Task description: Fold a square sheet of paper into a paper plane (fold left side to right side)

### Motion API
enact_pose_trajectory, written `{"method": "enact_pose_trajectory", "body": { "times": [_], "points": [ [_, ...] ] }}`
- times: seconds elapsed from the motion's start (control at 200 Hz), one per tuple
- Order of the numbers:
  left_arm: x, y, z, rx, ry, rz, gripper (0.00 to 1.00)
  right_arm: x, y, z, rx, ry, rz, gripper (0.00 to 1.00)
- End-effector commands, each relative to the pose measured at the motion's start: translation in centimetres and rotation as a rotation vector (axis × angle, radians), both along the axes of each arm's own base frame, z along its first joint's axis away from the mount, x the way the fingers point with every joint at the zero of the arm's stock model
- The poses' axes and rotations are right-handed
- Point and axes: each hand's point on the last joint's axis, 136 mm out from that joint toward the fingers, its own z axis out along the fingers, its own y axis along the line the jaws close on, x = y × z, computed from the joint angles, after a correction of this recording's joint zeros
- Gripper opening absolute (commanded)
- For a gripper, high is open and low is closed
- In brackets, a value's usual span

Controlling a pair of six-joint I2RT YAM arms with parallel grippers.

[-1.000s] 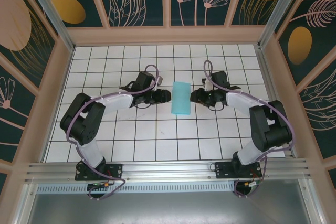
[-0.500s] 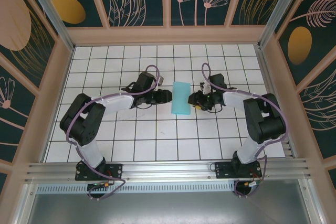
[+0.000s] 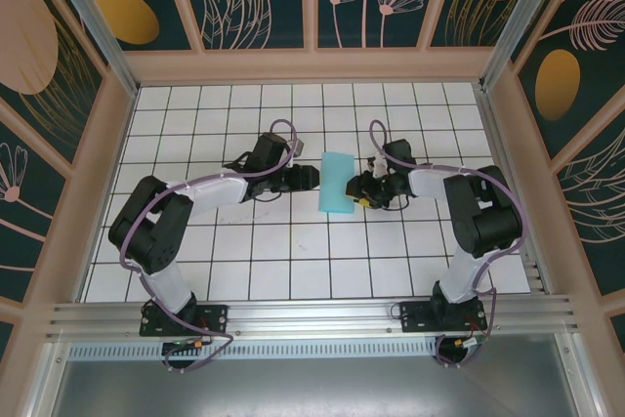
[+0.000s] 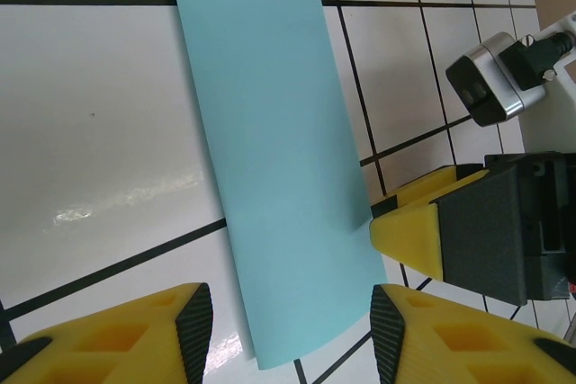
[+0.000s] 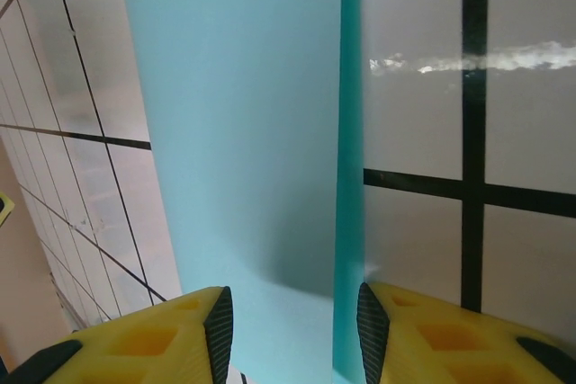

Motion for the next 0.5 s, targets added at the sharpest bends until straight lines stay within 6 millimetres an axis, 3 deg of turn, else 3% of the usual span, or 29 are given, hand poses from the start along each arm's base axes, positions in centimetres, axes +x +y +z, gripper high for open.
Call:
{"method": "enact_pose_trajectory", "body": {
  "times": [0.0, 0.05, 0.14, 0.165, 0.495],
  "points": [
    [-0.3, 0.3, 0.5, 0.030, -0.039, -0.014, 0.52, 0.6, 0.9, 0.7, 0.034, -0.008, 0.011, 0.43],
    [-0.2, 0.2, 1.8, 0.017, -0.073, -0.018, 0.52, 0.6, 1.1, 0.8, 0.043, -0.009, 0.011, 0.42],
    [-0.3, 0.1, 2.4, 0.024, -0.107, -0.029, 0.52, 0.8, 1.2, 1.1, 0.059, -0.012, 0.008, 0.41],
    [-0.8, 0.5, 1.5, 0.042, -0.098, -0.034, 0.52, 0.9, 1.2, 1.2, 0.062, -0.015, 0.006, 0.41],
    [-3.7, -0.6, 3.0, 0.152, -0.289, -0.149, 0.54, 2.6, 1.7, 3.6, 0.133, -0.048, -0.006, 0.39]
  ]
}}
